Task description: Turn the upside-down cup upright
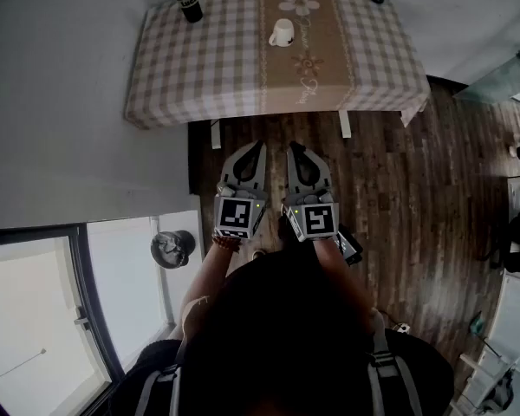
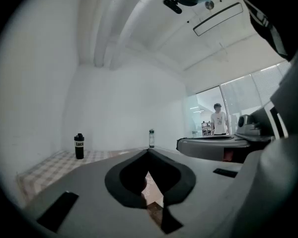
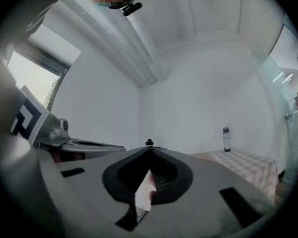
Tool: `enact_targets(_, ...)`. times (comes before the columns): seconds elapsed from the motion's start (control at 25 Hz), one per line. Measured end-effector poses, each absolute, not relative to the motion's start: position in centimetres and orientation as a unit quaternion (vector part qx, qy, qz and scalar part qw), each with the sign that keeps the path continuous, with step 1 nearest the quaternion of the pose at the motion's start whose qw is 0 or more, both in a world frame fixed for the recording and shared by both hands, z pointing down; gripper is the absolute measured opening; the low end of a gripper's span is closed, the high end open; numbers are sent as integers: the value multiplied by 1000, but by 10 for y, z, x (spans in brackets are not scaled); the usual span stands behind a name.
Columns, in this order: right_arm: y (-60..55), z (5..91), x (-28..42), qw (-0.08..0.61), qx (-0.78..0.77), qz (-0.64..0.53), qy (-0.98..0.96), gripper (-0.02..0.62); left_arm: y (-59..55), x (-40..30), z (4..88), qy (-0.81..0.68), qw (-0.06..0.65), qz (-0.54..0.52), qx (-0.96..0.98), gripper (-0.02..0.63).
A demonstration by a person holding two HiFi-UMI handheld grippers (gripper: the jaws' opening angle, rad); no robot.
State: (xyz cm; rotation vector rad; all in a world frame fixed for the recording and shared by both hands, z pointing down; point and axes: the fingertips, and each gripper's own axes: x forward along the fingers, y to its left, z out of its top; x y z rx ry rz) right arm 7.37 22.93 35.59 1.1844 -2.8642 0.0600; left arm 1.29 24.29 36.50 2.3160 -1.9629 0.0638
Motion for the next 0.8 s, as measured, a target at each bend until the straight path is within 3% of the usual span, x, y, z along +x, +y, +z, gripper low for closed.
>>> enact_targets(0.32, 136, 362, 94, 1, 364, 54, -930, 2, 162, 27, 385, -658, 79, 39, 748, 5)
enact_targets(0.8, 45, 393, 87, 34, 344, 67, -936, 3, 84, 4, 411, -685, 83, 27, 723, 6)
